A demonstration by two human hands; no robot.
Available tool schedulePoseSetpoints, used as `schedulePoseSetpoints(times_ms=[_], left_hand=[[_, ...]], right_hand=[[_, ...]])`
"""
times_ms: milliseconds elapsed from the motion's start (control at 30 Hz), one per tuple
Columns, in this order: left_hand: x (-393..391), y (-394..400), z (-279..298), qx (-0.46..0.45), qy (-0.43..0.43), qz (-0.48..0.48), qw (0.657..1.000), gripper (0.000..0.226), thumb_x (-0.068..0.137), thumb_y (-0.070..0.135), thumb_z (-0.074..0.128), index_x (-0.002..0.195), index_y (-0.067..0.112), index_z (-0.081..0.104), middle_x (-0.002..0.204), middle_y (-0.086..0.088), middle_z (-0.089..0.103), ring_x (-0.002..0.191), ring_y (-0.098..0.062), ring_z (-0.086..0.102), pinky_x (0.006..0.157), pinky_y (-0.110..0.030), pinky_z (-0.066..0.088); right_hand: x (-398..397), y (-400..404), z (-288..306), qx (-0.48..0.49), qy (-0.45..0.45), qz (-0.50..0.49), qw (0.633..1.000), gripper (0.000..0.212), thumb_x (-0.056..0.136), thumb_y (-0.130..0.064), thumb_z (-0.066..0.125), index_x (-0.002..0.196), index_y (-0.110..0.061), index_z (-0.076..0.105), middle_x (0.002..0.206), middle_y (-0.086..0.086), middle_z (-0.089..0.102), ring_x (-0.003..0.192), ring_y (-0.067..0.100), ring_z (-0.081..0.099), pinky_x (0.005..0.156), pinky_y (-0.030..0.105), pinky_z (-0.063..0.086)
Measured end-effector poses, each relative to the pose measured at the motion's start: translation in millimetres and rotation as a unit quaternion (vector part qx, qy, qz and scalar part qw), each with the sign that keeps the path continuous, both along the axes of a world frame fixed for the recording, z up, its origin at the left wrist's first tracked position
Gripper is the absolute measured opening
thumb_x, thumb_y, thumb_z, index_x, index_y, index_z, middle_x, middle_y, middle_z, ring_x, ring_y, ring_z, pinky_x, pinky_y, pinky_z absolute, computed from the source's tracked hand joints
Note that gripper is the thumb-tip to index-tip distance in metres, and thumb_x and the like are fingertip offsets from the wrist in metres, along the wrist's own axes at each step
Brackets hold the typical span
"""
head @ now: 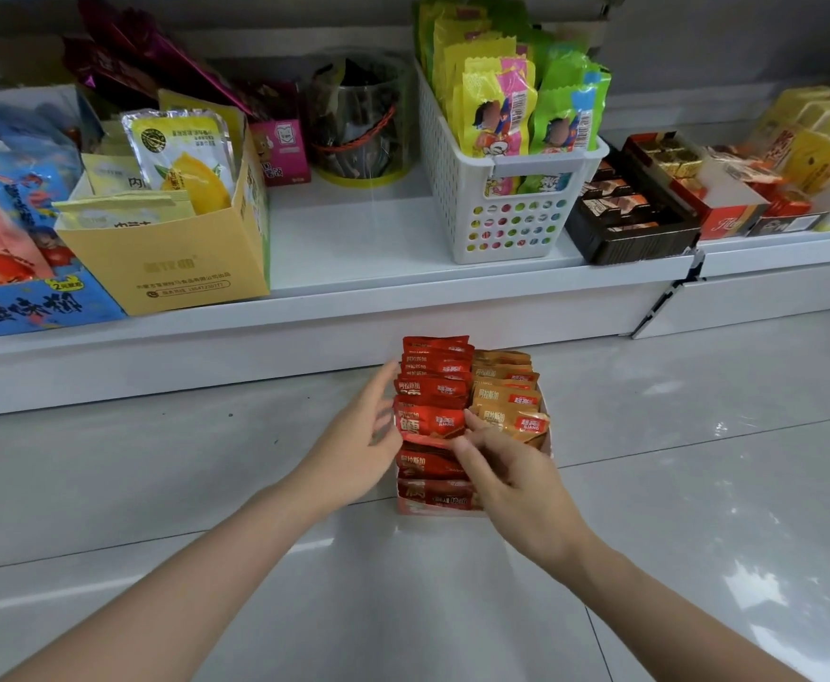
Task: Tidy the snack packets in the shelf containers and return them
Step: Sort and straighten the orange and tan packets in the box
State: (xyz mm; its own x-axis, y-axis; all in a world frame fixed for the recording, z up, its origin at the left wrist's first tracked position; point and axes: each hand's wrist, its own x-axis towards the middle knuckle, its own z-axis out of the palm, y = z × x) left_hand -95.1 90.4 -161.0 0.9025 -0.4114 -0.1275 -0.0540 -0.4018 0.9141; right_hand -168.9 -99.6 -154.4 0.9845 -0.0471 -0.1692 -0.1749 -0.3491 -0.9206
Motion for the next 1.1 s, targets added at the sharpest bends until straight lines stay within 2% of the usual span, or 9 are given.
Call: schedulePoseSetpoints(times_ms=[100, 167, 333, 433, 667, 767, 900, 1000, 1100], left_hand=[[2, 1, 9, 0.088, -0.173, 0.028, 0.981, 0.039, 0.096, 0.019, 0.061, 0.131, 0.036, 0.056, 0.121, 0.030, 0.048, 0.106, 0.007, 0.053, 0.086, -0.004, 0.038], [9, -1, 16, 0.115, -0.200, -0.002, 0.973, 0.029, 0.095, 0.022, 0.064, 0.123, 0.030, 0.066, 0.116, 0.028, 0.053, 0.100, 0.007, 0.053, 0.088, -0.005, 0.036], [36, -7, 25, 0.275, -0.239, -0.134, 0.921, 0.039, 0.085, 0.031, 0.076, 0.122, 0.025, 0.069, 0.119, 0.010, 0.064, 0.107, -0.010, 0.047, 0.098, -0.032, 0.043], [41, -8, 19, 0.350, -0.238, -0.166, 0.891, 0.039, 0.085, 0.032, 0.075, 0.122, 0.022, 0.069, 0.118, 0.005, 0.059, 0.109, -0.015, 0.045, 0.096, -0.033, 0.042], [33, -7, 15, 0.214, -0.272, -0.065, 0.936, 0.013, 0.087, 0.022, 0.074, 0.096, 0.014, 0.073, 0.116, 0.004, 0.052, 0.103, -0.008, 0.048, 0.092, -0.025, 0.043], [27, -6, 16, 0.218, -0.253, -0.075, 0.940, 0.017, 0.089, 0.019, 0.072, 0.104, 0.012, 0.073, 0.129, 0.002, 0.053, 0.104, -0.010, 0.052, 0.095, -0.028, 0.046], [19, 0, 9, 0.191, -0.241, -0.060, 0.950, 0.023, 0.089, 0.013, 0.071, 0.112, 0.015, 0.073, 0.132, 0.004, 0.052, 0.106, -0.009, 0.057, 0.098, -0.024, 0.045], [21, 3, 13, 0.112, -0.216, 0.006, 0.970, 0.015, 0.093, 0.014, 0.066, 0.105, 0.016, 0.076, 0.116, 0.007, 0.055, 0.096, -0.007, 0.062, 0.091, -0.018, 0.046], [28, 4, 16, 0.152, -0.231, 0.020, 0.961, 0.014, 0.094, 0.013, 0.065, 0.102, 0.015, 0.076, 0.103, 0.005, 0.052, 0.085, -0.006, 0.055, 0.080, -0.008, 0.036]], right_hand=[[9, -4, 6, 0.031, 0.007, -0.044, 0.999, 0.014, 0.098, -0.040, 0.056, 0.097, -0.034, 0.070, 0.100, -0.030, 0.069, 0.097, -0.010, 0.064, 0.080, 0.018, 0.058], [14, -3, 5, 0.013, 0.004, -0.046, 0.999, 0.012, 0.096, -0.040, 0.059, 0.094, -0.031, 0.068, 0.094, -0.025, 0.069, 0.094, -0.008, 0.065, 0.076, 0.018, 0.058], [13, -4, -1, -0.057, -0.031, -0.024, 0.998, 0.014, 0.087, -0.036, 0.073, 0.076, -0.029, 0.070, 0.097, -0.030, 0.064, 0.095, -0.005, 0.062, 0.080, 0.018, 0.053], [11, -7, -3, -0.054, -0.034, -0.012, 0.998, 0.013, 0.086, -0.035, 0.074, 0.074, -0.030, 0.070, 0.097, -0.028, 0.064, 0.097, -0.004, 0.062, 0.083, 0.023, 0.055], [11, -3, -6, -0.042, -0.029, -0.031, 0.998, 0.012, 0.089, -0.039, 0.068, 0.080, -0.031, 0.068, 0.114, -0.021, 0.063, 0.119, 0.001, 0.054, 0.099, 0.037, 0.051], [14, -1, -7, -0.009, 0.001, -0.037, 0.999, 0.012, 0.092, -0.039, 0.066, 0.081, -0.032, 0.067, 0.116, -0.027, 0.064, 0.114, -0.001, 0.058, 0.094, 0.031, 0.054], [17, -1, -9, 0.012, 0.024, -0.045, 0.999, 0.011, 0.092, -0.042, 0.065, 0.083, -0.034, 0.065, 0.095, -0.033, 0.066, 0.093, -0.011, 0.062, 0.072, 0.016, 0.055], [19, -2, -9, 0.047, 0.031, -0.065, 0.996, 0.009, 0.090, -0.038, 0.069, 0.089, -0.033, 0.062, 0.095, -0.019, 0.070, 0.090, -0.010, 0.064, 0.063, 0.013, 0.054], [22, -3, -6, 0.072, 0.035, -0.072, 0.994, 0.023, 0.089, -0.039, 0.070, 0.104, -0.036, 0.054, 0.102, -0.019, 0.067, 0.092, -0.004, 0.066, 0.063, 0.014, 0.055]])
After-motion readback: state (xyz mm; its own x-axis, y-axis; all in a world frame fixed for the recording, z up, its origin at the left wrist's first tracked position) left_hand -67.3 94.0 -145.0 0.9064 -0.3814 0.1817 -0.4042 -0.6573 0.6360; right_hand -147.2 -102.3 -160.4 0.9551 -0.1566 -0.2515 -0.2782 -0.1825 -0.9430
